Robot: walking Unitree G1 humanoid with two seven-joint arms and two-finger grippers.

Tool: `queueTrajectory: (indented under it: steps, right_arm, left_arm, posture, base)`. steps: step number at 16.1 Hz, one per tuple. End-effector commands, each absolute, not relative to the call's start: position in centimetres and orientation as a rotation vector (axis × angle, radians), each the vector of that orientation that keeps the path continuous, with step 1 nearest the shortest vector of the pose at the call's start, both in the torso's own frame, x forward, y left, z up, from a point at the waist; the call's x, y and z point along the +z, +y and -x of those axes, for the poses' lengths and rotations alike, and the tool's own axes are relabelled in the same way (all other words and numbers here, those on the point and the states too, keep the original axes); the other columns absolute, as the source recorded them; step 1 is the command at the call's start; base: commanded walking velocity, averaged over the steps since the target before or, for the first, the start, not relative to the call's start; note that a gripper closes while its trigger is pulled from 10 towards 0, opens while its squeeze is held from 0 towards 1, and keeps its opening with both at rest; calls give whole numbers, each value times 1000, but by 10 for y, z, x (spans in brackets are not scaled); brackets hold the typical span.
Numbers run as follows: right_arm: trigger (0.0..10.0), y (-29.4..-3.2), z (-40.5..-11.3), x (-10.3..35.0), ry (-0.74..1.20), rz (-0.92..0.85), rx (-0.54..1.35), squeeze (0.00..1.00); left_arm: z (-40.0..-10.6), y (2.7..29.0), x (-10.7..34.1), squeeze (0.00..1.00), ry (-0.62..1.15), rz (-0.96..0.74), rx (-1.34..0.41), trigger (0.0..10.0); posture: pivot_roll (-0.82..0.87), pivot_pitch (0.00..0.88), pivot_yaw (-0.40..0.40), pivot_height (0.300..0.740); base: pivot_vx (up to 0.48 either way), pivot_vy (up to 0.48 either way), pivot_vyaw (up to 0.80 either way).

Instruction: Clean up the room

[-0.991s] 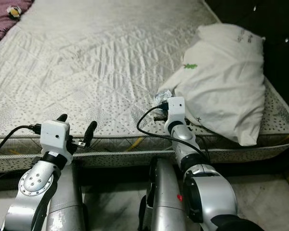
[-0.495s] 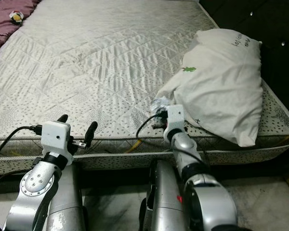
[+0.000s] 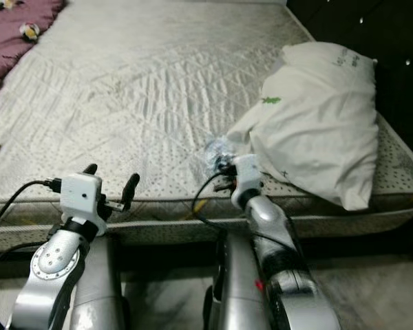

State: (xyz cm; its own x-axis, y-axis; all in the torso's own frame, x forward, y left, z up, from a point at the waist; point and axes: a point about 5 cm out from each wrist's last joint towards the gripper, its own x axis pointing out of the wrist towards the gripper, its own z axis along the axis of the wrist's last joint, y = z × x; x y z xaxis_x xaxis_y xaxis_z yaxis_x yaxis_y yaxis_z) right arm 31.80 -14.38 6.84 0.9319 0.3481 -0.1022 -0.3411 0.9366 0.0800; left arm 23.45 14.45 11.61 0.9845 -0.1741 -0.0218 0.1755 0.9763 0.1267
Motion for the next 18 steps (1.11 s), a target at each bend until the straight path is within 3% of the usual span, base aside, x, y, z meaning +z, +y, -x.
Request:
queueTrajectory:
  steps: [1,3,6,13,18]
  right_arm:
    - [10000,-147,-316,76,87,-98,338,0]
    - [10000,-154,-290,77,61,-151,271,0]
    - [10000,-158,-277,81,34,-174,228,0]
    - [10000,-140,-274,103,7,-192,251,0]
    - [10000,-143,-274,106,20,-190,233,0]
  left_arm:
    - [-235,146,114,0,13,-125,-168,10000]
    - [-236,147,111,0,20,-103,-162,10000]
    - [-239,145,110,0,27,-69,-161,10000]
    - [-249,143,108,0,25,-57,-166,10000]
    - [-248,142,106,0,17,-68,-159,10000]
  posture:
    - [82,0,-46,495]
    - [62,0,-27,495]
    - [58,0,-13,500]
    - [29,0,10,565]
    - [29,0,4,616]
  base:
    - [0,0,0]
    - [0,0,0]
    - [0,0,0]
    - [0,0,0]
    - [0,0,0]
